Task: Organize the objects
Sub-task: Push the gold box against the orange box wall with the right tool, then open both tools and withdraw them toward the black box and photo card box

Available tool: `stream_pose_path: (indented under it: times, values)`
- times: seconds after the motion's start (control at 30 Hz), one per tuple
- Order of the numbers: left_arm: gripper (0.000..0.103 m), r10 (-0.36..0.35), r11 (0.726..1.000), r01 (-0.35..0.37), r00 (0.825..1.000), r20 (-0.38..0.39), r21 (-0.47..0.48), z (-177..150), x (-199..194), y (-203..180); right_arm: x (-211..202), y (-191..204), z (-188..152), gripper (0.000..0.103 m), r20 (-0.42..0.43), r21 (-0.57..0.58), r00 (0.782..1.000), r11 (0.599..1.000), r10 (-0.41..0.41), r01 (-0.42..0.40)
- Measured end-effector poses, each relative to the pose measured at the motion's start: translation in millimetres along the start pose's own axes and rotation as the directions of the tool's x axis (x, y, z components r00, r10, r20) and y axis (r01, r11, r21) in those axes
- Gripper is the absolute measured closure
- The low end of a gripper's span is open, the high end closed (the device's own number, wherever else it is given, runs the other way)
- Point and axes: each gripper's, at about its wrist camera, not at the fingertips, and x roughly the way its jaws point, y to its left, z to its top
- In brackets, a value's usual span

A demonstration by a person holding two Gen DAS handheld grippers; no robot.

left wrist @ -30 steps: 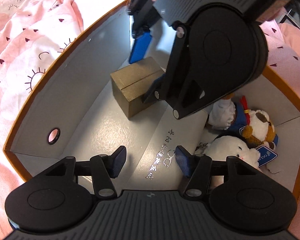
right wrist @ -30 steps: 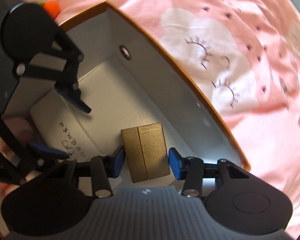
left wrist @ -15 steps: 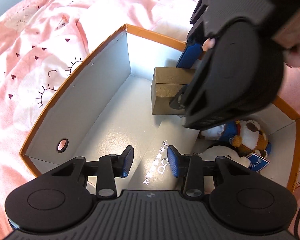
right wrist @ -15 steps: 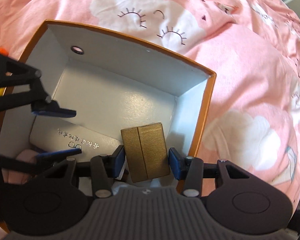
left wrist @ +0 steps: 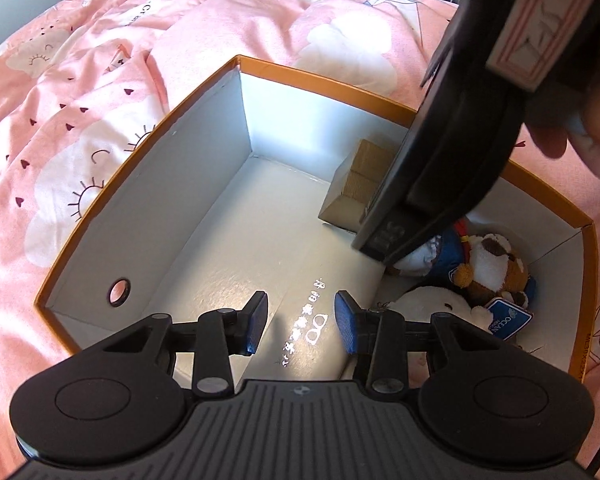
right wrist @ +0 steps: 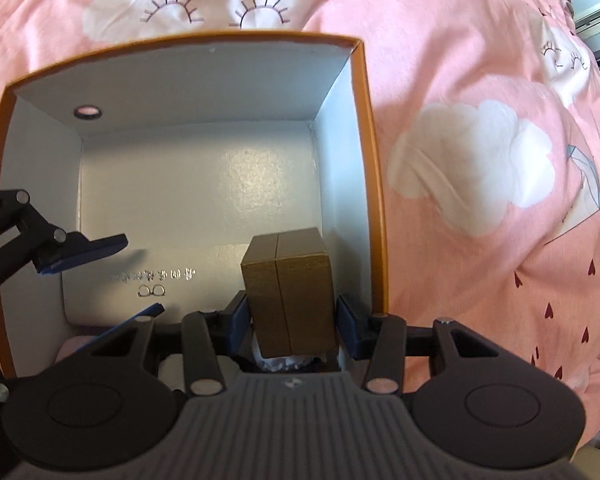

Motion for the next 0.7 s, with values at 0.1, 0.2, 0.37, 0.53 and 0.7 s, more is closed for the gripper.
stream_pose_path:
  times: [0.1,0.2,0.37,0.53,0.7]
  values:
    - [0.057,0.0,1.0,0.0,1.0,0.002,0.01,-4,-4,3,4,2,5,0.055,-0.001,-0.007,1.0,1.0,-0.01,0.01]
    - [0.057,0.004,1.0,-0.004,1.0,-0.005,0.01,-10,-8,8,5,3,13,0.054,0.008,-0.029,1.0,1.0,-0.002,0.002]
    - [0.058,0.009,1.0,-0.009,1.0,-0.025,-0.006,-17,-10,19,4,7,16,0.054,0.015,-0.098,0.999,0.995,0.028,-0.027]
    - [0.059,0.016,1.0,-0.017,0.999,-0.041,-0.021,-23,-14,28,-5,13,18,0.069,0.094,-0.268,0.993,0.962,0.076,-0.049]
    - [0.059,0.024,0.999,-0.026,0.998,-0.06,-0.032,-26,-18,39,5,18,33,0.069,0.16,-0.357,0.981,0.933,0.112,-0.048]
